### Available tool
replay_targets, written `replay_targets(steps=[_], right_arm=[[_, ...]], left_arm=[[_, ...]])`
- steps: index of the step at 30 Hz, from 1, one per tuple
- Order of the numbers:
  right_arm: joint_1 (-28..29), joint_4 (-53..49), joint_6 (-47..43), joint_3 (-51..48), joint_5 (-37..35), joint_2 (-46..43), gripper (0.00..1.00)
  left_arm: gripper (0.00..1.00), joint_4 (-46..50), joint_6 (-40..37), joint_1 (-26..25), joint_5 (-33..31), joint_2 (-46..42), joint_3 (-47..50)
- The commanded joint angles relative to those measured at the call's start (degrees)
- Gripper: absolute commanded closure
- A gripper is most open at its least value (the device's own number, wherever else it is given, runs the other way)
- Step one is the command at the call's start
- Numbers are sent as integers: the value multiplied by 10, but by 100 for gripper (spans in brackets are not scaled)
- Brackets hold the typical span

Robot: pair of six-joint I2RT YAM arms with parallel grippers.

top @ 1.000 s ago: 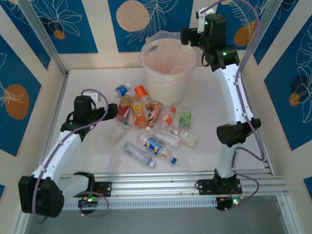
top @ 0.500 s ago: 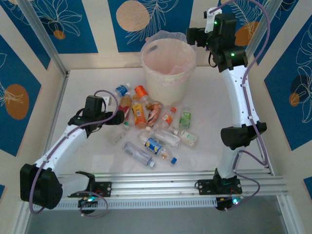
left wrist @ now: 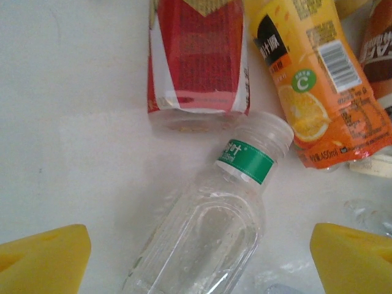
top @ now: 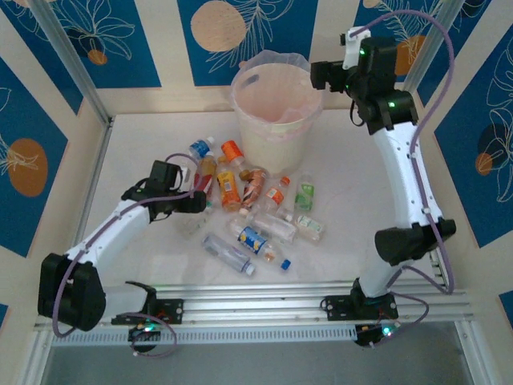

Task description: Put the plastic bottles in the bin

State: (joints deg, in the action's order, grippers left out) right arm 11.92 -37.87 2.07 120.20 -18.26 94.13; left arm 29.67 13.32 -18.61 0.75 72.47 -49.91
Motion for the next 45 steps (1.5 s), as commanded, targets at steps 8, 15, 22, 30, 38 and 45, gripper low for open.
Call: replay_targets(steps=[8,15,22,30,38,45], right_arm=[[-41,29,3,-60,45,-84,1],[-43,24,3,-58,50,-83,1],[-44,20,5,-55,51,-82,1],[-44,11,10,-48,48,-76,1],[-44,11,8,-48,48,-75,1],[-44,13,8,-51,44,-76,1]], left_arm=[[14,65,-28,-41,-43,82,-43],[15,97,-31,-51,-75,133,-63],[27,91,-36,-59,-75,173,-66],[16,82,-43,-66,-74,196,-66],[10,89,-45,-70,-83,199,-66],[33,87,-50,-71,-87,210,-73]])
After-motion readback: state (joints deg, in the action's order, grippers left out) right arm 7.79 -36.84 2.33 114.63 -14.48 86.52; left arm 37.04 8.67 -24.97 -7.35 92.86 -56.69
